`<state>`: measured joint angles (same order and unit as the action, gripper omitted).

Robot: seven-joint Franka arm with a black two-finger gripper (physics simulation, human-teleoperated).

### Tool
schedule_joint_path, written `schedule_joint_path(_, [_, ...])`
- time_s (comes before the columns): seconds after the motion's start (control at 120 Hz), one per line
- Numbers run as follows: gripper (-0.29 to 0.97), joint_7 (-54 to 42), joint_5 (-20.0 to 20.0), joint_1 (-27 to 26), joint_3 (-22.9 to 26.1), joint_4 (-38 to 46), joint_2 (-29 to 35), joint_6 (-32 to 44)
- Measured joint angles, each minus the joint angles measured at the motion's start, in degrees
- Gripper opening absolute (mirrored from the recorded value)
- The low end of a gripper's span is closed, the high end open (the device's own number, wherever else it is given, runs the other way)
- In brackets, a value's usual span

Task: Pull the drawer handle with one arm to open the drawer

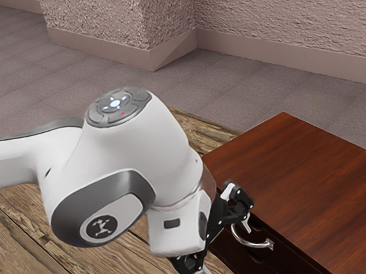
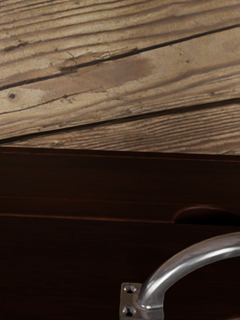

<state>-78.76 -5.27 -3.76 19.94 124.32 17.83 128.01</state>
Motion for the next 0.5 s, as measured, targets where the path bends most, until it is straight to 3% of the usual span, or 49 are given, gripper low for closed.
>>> schedule_joint_path(0.5, [0.68, 3.3, 1.2, 0.0, 1.7, 0.0, -0.2, 0.2])
